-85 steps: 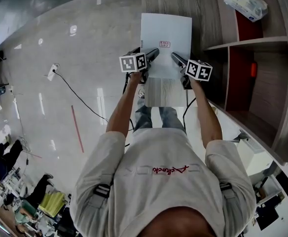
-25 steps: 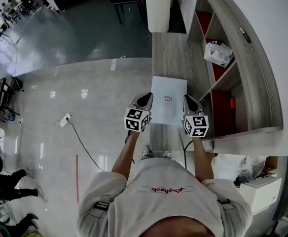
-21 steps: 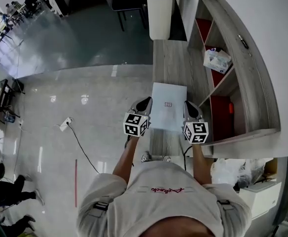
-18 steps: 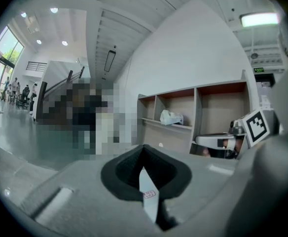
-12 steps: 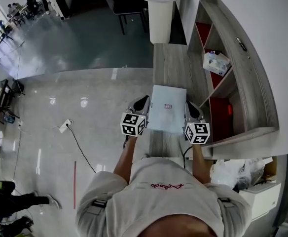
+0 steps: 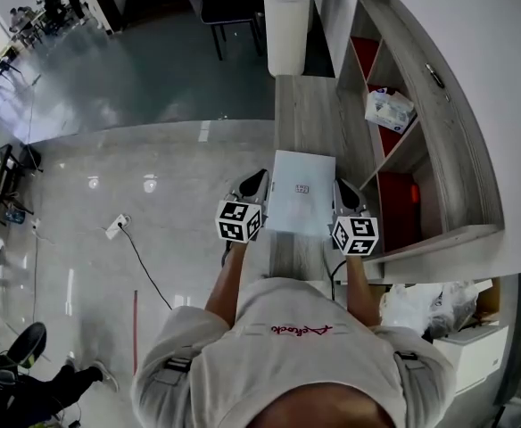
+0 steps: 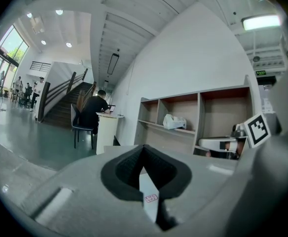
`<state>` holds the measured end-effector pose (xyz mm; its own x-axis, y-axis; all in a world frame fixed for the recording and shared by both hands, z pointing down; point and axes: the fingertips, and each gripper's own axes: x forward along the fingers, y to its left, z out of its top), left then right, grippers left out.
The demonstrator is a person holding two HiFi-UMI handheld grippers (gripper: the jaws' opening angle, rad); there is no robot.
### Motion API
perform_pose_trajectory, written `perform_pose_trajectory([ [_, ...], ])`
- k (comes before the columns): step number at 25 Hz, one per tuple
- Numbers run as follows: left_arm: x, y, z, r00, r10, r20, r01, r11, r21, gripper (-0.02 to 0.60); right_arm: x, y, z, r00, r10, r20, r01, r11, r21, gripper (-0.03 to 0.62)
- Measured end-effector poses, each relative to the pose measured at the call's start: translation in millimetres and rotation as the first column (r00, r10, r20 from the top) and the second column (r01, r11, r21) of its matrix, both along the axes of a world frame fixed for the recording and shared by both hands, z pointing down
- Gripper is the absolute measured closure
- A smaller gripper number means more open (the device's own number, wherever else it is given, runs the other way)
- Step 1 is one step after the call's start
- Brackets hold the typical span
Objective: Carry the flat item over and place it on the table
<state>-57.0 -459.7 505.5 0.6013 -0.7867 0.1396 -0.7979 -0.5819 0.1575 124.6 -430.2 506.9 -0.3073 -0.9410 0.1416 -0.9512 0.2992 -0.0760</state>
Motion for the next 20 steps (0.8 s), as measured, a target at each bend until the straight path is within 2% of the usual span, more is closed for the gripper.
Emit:
perform_pose_trajectory([
  [20, 5.2, 3.5, 18.5, 1.0, 0.002, 0.006, -0.002, 0.999, -0.035, 0.581, -2.4, -0.1, 6.9, 1.0, -0.008, 0.011, 0.008, 1.0, -0.011, 0.591],
])
